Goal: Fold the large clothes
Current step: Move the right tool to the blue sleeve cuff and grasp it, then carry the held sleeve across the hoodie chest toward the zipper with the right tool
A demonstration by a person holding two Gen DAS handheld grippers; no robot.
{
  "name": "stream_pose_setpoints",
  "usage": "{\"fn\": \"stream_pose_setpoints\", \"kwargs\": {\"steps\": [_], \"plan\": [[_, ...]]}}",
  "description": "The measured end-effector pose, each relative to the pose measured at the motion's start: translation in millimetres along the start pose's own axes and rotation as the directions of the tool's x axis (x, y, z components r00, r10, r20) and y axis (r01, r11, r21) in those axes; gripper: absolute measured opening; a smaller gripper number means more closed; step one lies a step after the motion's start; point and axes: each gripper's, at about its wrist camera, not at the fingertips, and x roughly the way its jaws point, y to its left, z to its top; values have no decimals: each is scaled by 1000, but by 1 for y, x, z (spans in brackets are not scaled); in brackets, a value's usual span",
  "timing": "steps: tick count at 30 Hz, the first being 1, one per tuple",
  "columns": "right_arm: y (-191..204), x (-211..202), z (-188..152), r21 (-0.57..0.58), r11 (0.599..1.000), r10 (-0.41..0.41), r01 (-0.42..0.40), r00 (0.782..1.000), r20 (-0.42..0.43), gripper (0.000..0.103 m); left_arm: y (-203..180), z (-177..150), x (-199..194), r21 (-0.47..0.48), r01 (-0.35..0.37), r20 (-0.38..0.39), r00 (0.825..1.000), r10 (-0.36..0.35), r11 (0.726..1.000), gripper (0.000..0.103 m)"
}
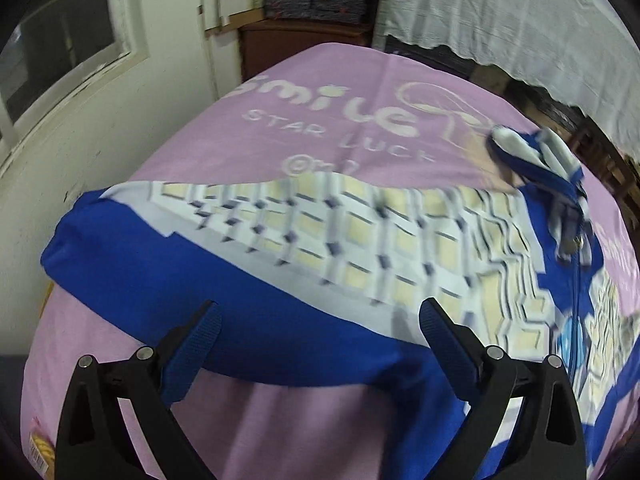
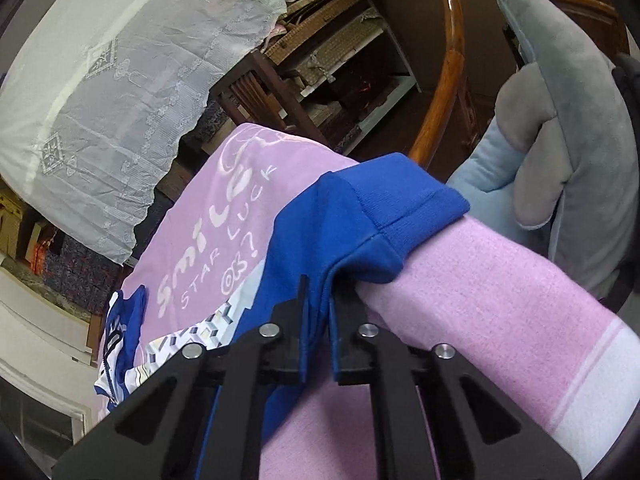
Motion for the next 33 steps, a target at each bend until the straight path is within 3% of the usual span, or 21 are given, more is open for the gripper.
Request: {"fn": "stream_pose_setpoints", "kwargs": {"steps": [9, 15, 23, 28, 31, 32, 33], "plan": [[79, -49, -35, -236, 969, 87, -67, 994, 72, 6, 32, 8, -6, -119, 76, -1, 997, -77, 990, 100], [152, -47, -81, -372, 918, 143, -138, 990, -15, 6, 33, 12, -16, -126, 99, 34, 995, -95, 987, 100], [229, -36, -168, -575, 791, 138, -209, 977, -165, 6, 42, 17, -23, -158, 150, 55, 988, -143, 976, 100], [247, -15, -214, -662, 710, 71, -239, 960, -271, 7, 40, 17, -25, -151, 168, 57, 985, -161, 974, 100], [243, 5, -232, -694, 676, -17, -248, 936, -351, 15, 35, 15, -24, -129, 165, 51, 986, -160, 978, 100], [240, 6, -233, -695, 672, -12, -256, 935, -356, 15, 33, 14, -24, -121, 164, 49, 986, -159, 979, 100], [238, 2, -232, -696, 667, -4, -267, 932, -362, 24, 30, 14, -24, -108, 160, 48, 987, -156, 981, 100]]}}
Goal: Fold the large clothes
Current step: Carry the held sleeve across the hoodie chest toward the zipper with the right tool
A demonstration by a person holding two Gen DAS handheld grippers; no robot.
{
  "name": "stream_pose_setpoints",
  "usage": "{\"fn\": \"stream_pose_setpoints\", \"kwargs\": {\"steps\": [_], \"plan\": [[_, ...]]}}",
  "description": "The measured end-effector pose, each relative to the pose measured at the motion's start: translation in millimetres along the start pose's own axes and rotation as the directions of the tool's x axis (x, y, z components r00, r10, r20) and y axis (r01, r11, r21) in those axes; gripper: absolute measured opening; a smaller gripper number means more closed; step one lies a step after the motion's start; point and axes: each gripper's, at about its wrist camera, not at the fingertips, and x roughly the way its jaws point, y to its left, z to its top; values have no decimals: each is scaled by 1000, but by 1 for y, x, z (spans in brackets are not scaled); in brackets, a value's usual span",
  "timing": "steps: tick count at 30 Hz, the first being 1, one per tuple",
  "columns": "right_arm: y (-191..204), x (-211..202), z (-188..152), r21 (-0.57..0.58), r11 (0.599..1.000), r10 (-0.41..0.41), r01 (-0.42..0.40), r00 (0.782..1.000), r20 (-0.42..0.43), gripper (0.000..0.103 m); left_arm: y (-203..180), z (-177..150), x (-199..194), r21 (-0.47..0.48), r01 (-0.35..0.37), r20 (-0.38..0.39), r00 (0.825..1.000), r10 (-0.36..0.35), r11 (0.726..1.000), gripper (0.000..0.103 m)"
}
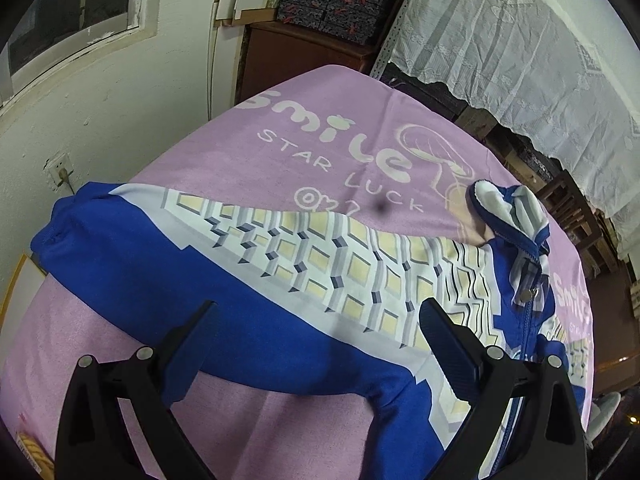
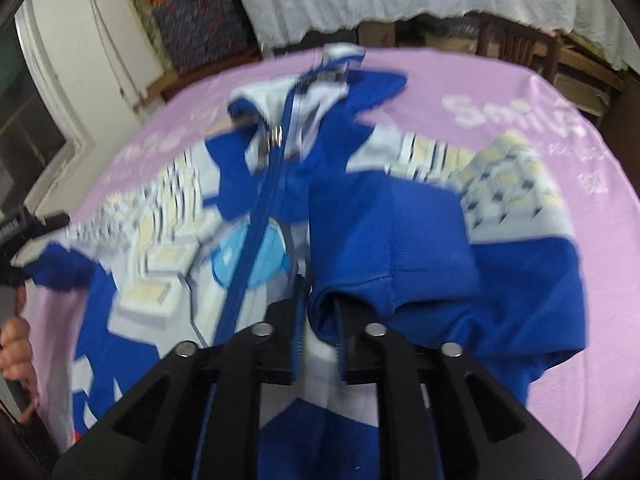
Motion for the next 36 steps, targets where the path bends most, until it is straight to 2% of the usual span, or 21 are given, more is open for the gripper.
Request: {"fn": "stream_pose_setpoints", "kwargs": {"steps": [1, 3, 4, 6, 8, 10, 11, 13, 14, 16, 17, 20, 21, 22, 23, 27, 29, 32, 34, 35, 36], "plan": [[-3, -4, -1, 15, 999, 29, -28, 999, -19, 39, -2, -1, 0, 13, -4, 0, 1000, 4, 1000, 100], [-13, -18, -3, 58, 992, 112, -111, 994, -16, 53, -10, -4, 1, 46, -18, 9, 1000, 18, 999, 100], [-19, -33, -5, 67, 987, 147, -147, 989, 10, 53, -14, -6, 0, 67, -32, 19, 999, 31, 997, 100], [-28, -55, -6, 69, 984, 162, -166, 985, 66, 56, -25, -13, -2, 120, -67, 43, 997, 62, 990, 100], [-47, -75, -7, 121, 965, 217, -232, 968, 128, 60, -40, -22, -4, 187, -98, 69, 994, 87, 977, 100], [-69, -82, -6, 200, 939, 250, -278, 956, 154, 61, -63, -36, -8, 284, -111, 93, 992, 87, 952, 100], [-76, -83, -1, 226, 940, 224, -256, 961, 160, 61, -74, -44, -11, 332, -108, 105, 991, 77, 937, 100], [-93, -86, 8, 294, 940, 124, -171, 977, 173, 61, -103, -66, -15, 438, -95, 131, 991, 42, 894, 100], [-100, -86, 11, 318, 934, 107, -163, 977, 186, 62, -117, -76, -15, 485, -89, 129, 991, 29, 870, 100], [-113, -84, 17, 358, 916, 110, -182, 971, 212, 61, -156, -101, -16, 604, -90, 126, 992, 17, 792, 99], [-118, -81, 19, 373, 908, 117, -192, 970, 214, 59, -179, -116, -17, 670, -102, 141, 990, 8, 736, 99], [-132, -67, 15, 403, 892, 143, -206, 973, 182, 32, -228, -148, -14, 776, -118, 158, 987, -9, 620, 99], [-138, -62, 13, 420, 885, 144, -201, 976, 165, 22, -240, -155, -10, 795, -112, 149, 989, -12, 596, 100], [-146, -56, 10, 446, 874, 140, -192, 979, 147, 16, -250, -159, -5, 809, -107, 140, 990, -11, 578, 99], [-152, -53, 7, 464, 866, 134, -184, 981, 139, 15, -260, -163, 1, 819, -108, 134, 991, -5, 564, 99], [-166, -37, 1, 514, 838, 157, -185, 983, 97, 16, -290, -171, 25, 840, -121, 127, 992, 25, 529, 99], [-167, -32, 0, 516, 838, 156, -177, 984, 85, 16, -302, -175, 36, 852, -147, 150, 988, 35, 503, 99], [-168, -26, -1, 520, 838, 150, -163, 986, 68, 15, -306, -173, 50, 858, -167, 166, 985, 46, 485, 99], [-170, -24, -2, 529, 832, 158, -168, 985, 65, 15, -304, -170, 49, 854, -161, 167, 985, 32, 495, 95], [-171, -24, -2, 532, 829, 162, -171, 985, 65, 15, -301, -166, 48, 844, -153, 168, 986, 18, 513, 91], [-172, -23, -3, 535, 826, 169, -178, 983, 66, 15, -299, -161, 47, 835, -137, 153, 988, 13, 533, 79]]}}
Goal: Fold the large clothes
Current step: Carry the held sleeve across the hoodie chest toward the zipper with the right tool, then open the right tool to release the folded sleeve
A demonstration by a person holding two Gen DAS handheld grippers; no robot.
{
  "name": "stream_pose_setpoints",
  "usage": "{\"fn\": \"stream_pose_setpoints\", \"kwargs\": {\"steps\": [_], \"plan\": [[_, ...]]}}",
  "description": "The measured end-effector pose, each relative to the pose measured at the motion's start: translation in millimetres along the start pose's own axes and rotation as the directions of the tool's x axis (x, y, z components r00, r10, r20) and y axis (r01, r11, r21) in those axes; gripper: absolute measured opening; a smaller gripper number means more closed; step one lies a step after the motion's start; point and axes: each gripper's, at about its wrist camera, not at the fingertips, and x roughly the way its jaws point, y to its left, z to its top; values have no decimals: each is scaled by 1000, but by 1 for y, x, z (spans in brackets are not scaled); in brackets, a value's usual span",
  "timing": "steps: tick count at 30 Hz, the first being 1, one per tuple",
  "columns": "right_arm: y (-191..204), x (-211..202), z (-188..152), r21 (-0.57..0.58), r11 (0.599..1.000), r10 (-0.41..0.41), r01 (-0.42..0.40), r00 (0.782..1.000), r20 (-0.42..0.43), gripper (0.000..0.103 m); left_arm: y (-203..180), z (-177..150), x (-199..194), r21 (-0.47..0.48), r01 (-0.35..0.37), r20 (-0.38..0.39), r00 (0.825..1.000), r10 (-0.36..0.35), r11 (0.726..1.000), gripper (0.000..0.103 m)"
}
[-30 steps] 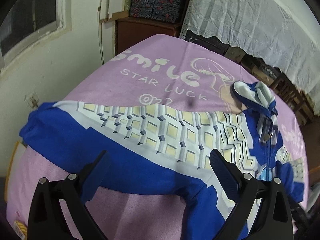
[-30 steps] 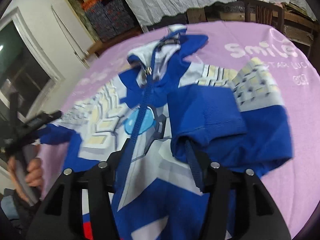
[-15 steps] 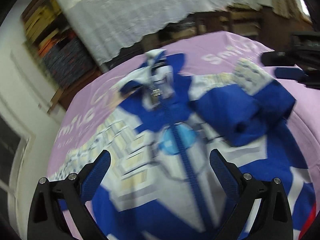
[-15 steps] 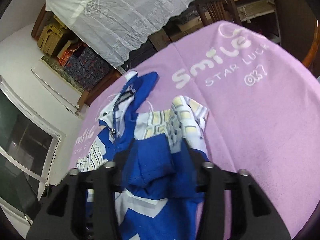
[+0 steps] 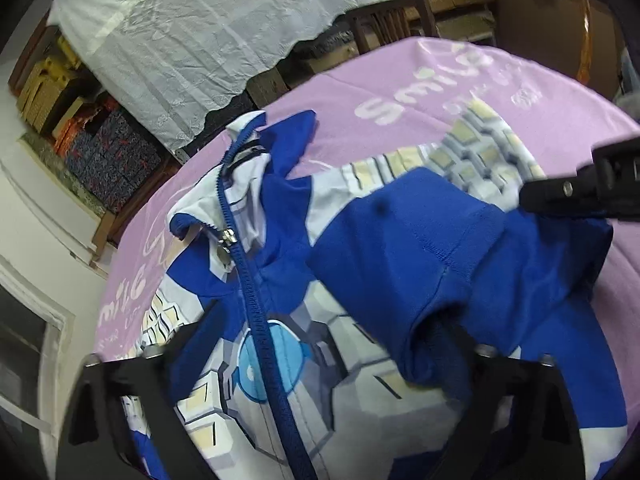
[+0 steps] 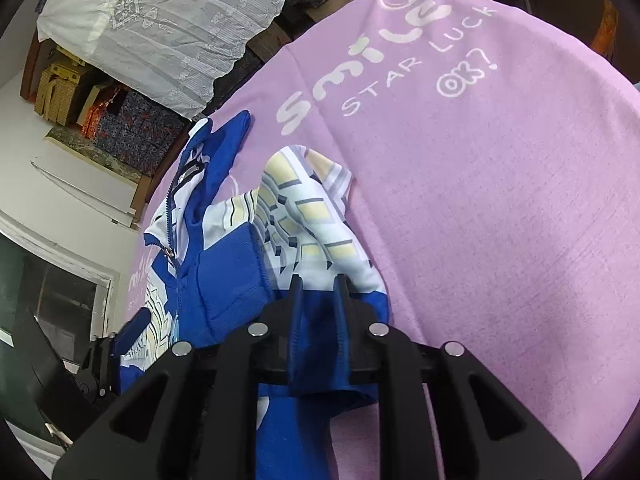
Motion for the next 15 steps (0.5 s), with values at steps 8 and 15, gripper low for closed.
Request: {"fn": "stream_pose_setpoints", "kwargs": {"steps": [8, 15], "plan": [[11, 7, -7, -33, 999, 37, -39, 998, -43, 15, 92, -35, 1, -427, 264, -39, 950, -309, 865, 86], [13, 6, -8, -59, 998, -18, 17, 1000, -19, 10, 125, -62, 9, -593, 355, 16, 902, -431, 723, 94]]}}
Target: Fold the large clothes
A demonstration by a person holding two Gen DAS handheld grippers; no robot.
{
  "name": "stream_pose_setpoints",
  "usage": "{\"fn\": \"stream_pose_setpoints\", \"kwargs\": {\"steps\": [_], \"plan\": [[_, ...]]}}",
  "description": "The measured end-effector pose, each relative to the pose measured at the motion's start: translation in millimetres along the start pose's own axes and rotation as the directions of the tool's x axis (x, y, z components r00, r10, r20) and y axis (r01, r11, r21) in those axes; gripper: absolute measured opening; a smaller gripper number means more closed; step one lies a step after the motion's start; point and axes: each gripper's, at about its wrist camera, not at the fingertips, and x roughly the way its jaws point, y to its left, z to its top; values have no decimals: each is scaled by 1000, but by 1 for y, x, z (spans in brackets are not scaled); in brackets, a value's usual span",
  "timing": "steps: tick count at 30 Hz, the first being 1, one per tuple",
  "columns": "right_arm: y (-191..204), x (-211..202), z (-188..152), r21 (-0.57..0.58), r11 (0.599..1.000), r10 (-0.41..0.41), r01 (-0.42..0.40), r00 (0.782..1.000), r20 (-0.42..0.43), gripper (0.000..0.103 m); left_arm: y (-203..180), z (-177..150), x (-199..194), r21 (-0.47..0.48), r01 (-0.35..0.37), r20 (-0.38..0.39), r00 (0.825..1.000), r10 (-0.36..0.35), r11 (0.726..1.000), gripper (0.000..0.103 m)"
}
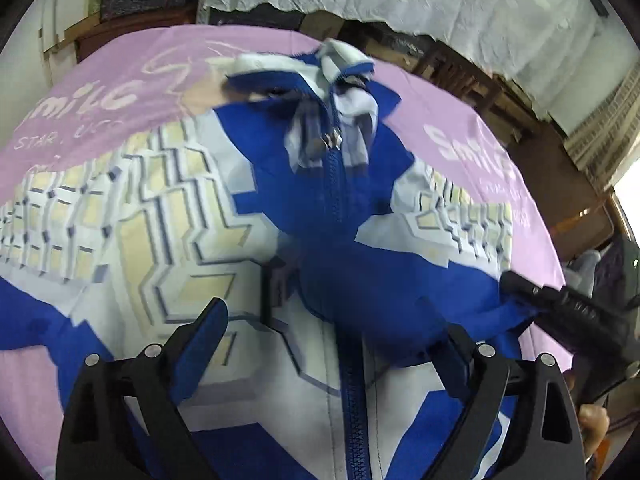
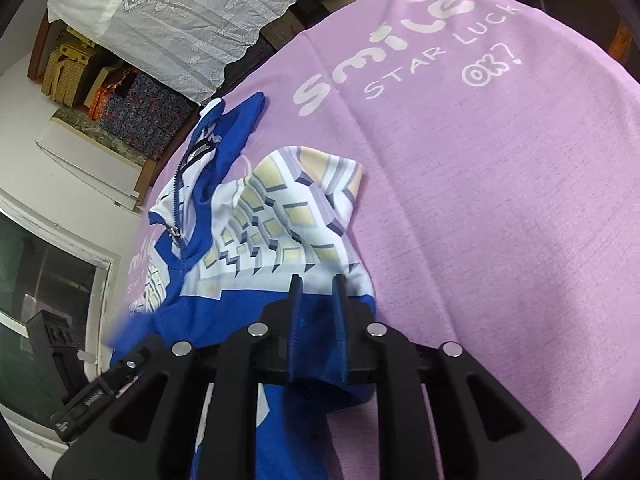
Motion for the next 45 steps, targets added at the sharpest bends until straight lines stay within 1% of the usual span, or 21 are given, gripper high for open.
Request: {"fn": "stream_pose_setpoints", "kwargs": {"steps": [3, 5, 7, 8, 12, 17, 19, 20, 22, 25, 27, 29, 30, 32, 33, 35, 36, 37, 39, 41, 45], "plan": [[-3, -3, 1, 16, 1000, 12, -13, 1000, 12, 13, 13, 2, -8, -49, -6, 48, 999, 9, 999, 94], [-4, -12, 3, 24, 999, 40, -41, 998, 45, 21, 20, 4, -6, -76, -9, 43, 999, 12, 997, 93], [-4, -21, 4, 17, 999, 28, -30, 996, 89, 52, 27, 2, -4, -90, -2, 36, 999, 5, 996, 90], [-3, -23, 5, 10, 1000, 13, -14, 995, 102, 57, 27, 1, -4, -84, -4, 39, 999, 7, 996, 90], [-4, -16, 8, 4, 1000, -7, 7, 996, 92, 59, 21, -1, -6, -35, -2, 40, 999, 3, 999, 89], [-3, -13, 7, 7, 1000, 29, -30, 996, 82, 58, 8, -2, -6, 61, -61, 78, 995, 56, 996, 41], [0, -19, 6, -2, 999, 54, -54, 993, 103, 58, 7, 1, -18, 76, -79, 119, 990, 70, 994, 7], [2, -20, 5, -9, 998, 57, -56, 993, 108, 58, 9, 3, -23, 75, -96, 140, 987, 85, 993, 6], [6, -21, 4, -23, 999, 48, -46, 993, 110, 58, 20, 8, -29, 51, -74, 149, 987, 66, 996, 6], [6, -17, 3, -16, 1000, 24, -22, 995, 94, 58, 40, 10, -18, -3, -127, 123, 984, 126, 992, 6], [4, -16, 2, -8, 1000, 21, -21, 996, 87, 58, 50, 10, -12, -44, -67, 80, 994, 70, 997, 8], [4, -15, 1, -8, 1000, 20, -20, 996, 84, 58, 53, 9, -14, -57, -47, 79, 996, 51, 997, 23], [5, -15, 0, -14, 1000, 21, -20, 996, 84, 55, 53, 9, -16, -52, -69, 85, 994, 74, 996, 30], [10, -12, -2, -32, 999, 36, -33, 997, 70, 49, 49, 10, -16, -25, -168, 100, 980, 170, 985, 28], [12, -11, -3, -37, 999, 42, -39, 997, 63, 49, 52, 9, -15, -33, -162, 91, 982, 164, 986, 26], [15, -8, -5, -51, 998, 36, -33, 998, 53, 49, 58, 8, -12, -60, -72, 48, 996, 75, 996, 26], [17, -7, -6, -61, 998, 23, -20, 998, 54, 49, 58, 7, -13, -67, -21, 41, 999, 24, 998, 31], [18, -7, -7, -69, 998, 14, -10, 998, 57, 49, 58, 7, -15, -66, 12, 39, 999, -9, 998, 48], [18, -9, -7, -74, 997, 9, -5, 998, 63, 49, 50, 4, -20, -45, 16, 53, 998, -13, 999, 66], [18, -11, -7, -71, 997, 17, -12, 998, 68, 49, 40, 3, -19, 2, -22, 63, 998, 22, 1000, 65], [18, -16, -8, -75, 997, 26, -20, 996, 89, 49, 39, 3, -9, 24, -60, 47, 997, 58, 998, 5]]}}
